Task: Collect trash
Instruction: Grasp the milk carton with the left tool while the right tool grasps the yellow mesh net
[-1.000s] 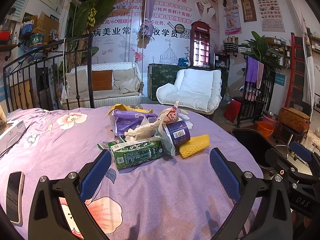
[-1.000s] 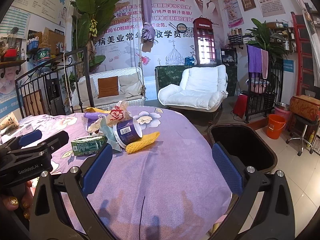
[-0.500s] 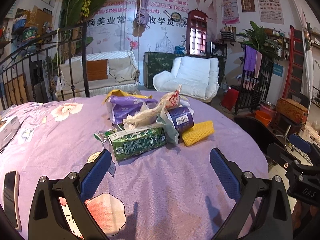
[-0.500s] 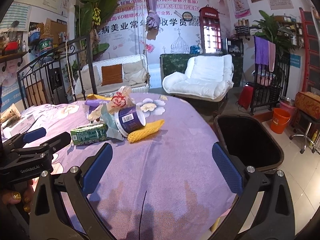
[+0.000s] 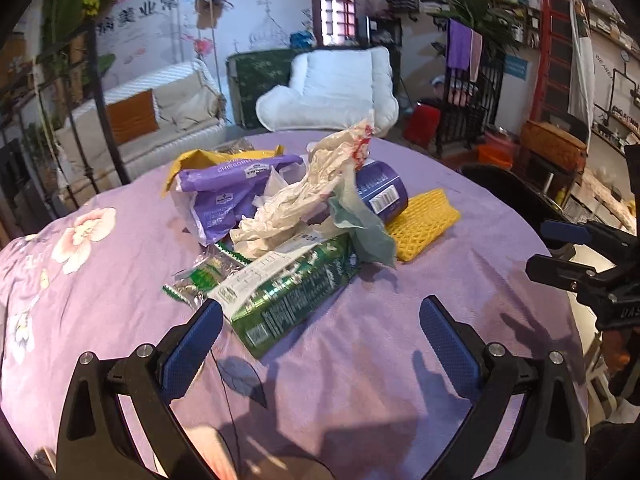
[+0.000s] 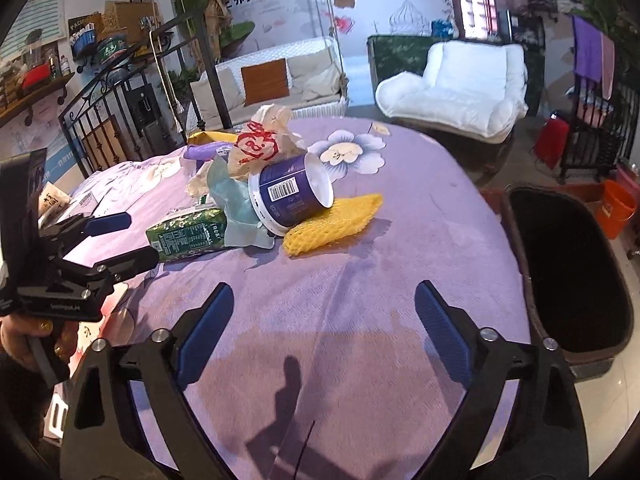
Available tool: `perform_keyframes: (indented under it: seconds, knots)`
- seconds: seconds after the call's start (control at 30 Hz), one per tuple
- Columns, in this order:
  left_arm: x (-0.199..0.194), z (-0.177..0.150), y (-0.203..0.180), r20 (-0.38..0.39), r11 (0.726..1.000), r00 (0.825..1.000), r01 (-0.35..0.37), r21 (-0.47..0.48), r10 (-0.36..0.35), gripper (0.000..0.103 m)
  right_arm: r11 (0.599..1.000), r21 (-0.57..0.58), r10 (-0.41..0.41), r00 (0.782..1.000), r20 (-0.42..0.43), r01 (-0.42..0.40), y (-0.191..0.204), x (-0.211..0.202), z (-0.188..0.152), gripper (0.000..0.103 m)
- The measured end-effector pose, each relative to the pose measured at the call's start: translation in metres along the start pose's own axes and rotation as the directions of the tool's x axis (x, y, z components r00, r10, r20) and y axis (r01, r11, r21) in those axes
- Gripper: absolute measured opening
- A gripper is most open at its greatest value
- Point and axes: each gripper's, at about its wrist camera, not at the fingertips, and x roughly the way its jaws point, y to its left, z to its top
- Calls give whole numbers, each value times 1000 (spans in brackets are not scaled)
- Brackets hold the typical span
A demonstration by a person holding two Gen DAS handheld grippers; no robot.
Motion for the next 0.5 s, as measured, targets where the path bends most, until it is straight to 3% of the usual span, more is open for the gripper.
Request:
perform_keyframes:
  seconds: [0.17,0.3,0.4,0.5]
  knots:
    - [22,20,23,-70,998,996,54,14,-53,98,998,38,52,997,-64,-49,-5,21,14,84]
    - [45,32,24,-161,988,985,76,132,-54,98,997,44,67,994,-82,-63,-5,29,18,84]
    - [64,39,26,-247,970,966,133,204,-80,98,997,32,68,994,-91,-65,-3,31,18,84]
    - [79,45,24,-329,949,938,197,245,-110,87,997,35,68,992,-107,-64,-5,35,19,84]
